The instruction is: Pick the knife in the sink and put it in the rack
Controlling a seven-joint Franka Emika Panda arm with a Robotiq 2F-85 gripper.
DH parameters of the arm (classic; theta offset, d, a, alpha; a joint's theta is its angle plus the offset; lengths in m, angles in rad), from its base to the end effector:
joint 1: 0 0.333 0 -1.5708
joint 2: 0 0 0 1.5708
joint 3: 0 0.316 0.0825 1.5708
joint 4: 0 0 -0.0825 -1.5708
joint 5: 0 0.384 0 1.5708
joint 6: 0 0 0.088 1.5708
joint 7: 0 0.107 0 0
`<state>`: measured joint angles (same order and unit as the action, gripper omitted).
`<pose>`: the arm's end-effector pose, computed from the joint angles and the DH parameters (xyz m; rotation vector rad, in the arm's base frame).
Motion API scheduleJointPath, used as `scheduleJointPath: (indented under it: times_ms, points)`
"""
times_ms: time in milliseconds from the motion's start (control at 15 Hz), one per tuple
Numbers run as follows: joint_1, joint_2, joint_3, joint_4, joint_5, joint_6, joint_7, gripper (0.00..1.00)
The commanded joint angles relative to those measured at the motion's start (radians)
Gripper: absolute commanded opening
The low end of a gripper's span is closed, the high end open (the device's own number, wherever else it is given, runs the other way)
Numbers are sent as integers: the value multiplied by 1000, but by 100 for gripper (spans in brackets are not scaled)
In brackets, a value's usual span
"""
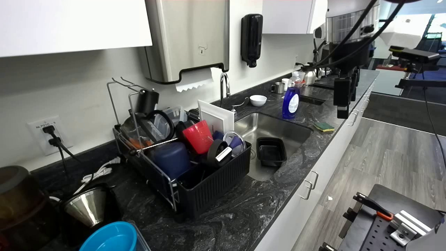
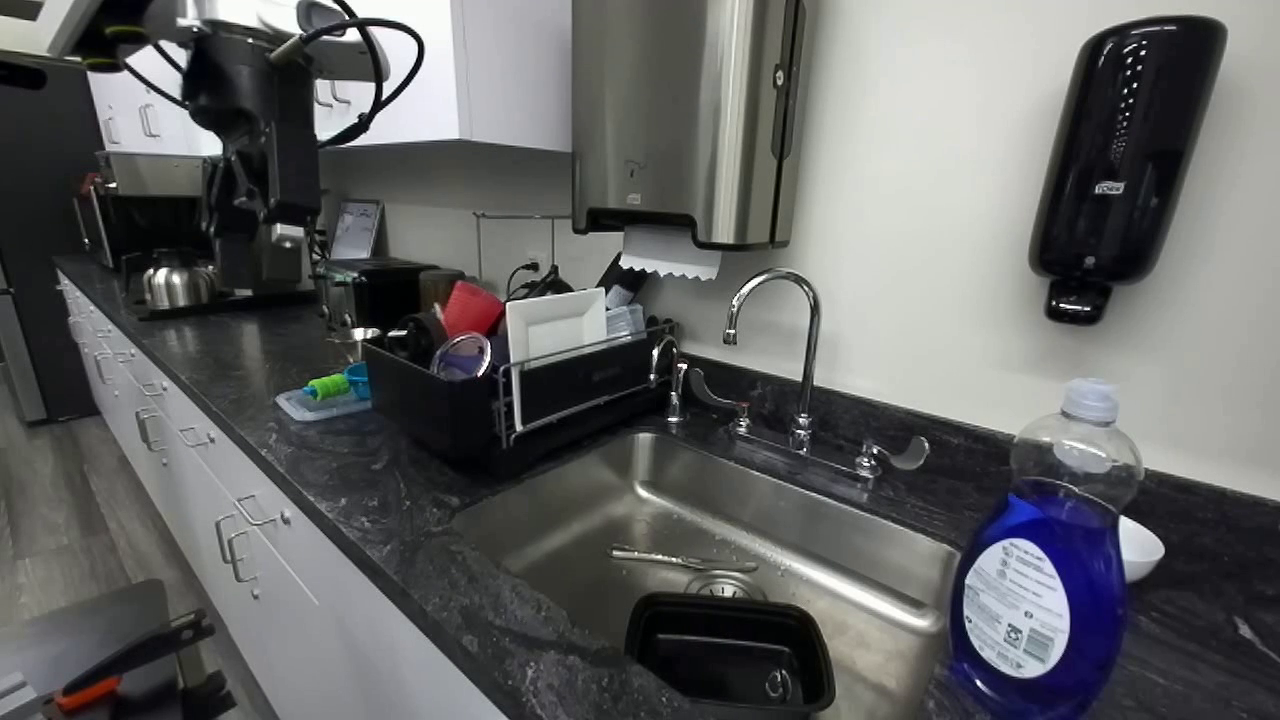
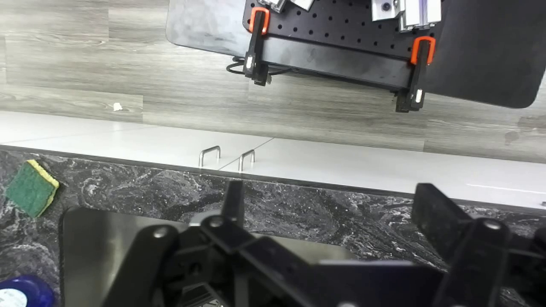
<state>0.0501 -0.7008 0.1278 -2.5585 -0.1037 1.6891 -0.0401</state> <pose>0.3167 0.0492 0.4775 2.9241 0.2966 -0.2411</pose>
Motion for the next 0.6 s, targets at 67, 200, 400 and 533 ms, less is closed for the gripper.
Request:
scheduleJointPath:
  times_ms: [67,200,400,533]
  points:
    - [20,26,-35,-14,-8,47,-18,100]
    - [20,56,-48,-17,-6,68,-28,100]
    - [25,57,-47,-16,-6,70,-29,100]
    - [27,55,-47,-16,-5,70,-29,100]
